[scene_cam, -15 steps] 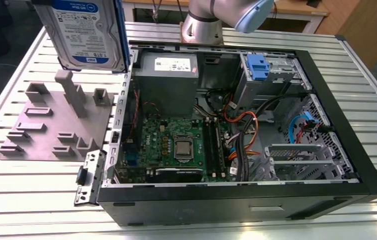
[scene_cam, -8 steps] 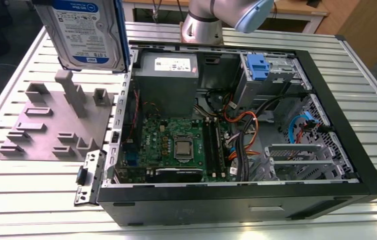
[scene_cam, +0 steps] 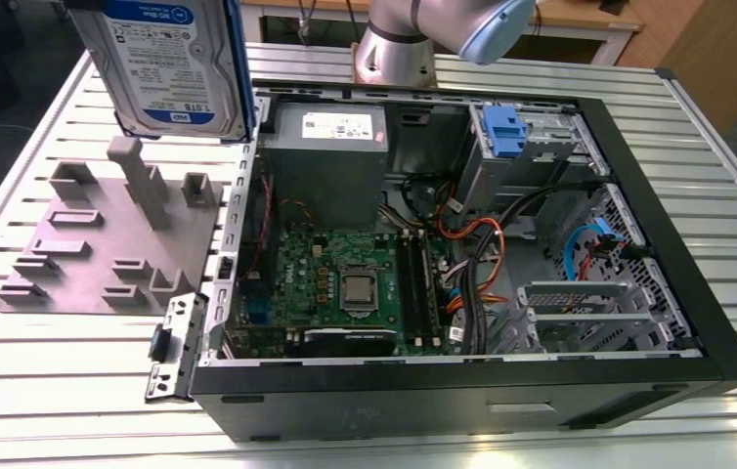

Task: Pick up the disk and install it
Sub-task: 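Pick up the disk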

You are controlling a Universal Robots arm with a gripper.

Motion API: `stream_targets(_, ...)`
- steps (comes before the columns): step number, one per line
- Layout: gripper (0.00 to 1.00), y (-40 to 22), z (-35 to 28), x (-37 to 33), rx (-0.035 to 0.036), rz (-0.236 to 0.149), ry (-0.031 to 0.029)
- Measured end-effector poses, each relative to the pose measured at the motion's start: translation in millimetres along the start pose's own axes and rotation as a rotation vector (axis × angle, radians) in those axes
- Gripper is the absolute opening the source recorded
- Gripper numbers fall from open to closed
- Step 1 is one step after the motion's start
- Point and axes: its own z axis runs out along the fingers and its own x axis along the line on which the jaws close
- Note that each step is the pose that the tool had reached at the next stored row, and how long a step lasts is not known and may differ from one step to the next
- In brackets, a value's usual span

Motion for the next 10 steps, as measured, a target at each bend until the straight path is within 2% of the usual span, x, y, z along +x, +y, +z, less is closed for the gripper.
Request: stream_targets(10,0.36,-0.5,0.0,0.0,0.0000,0.000,0.0000)
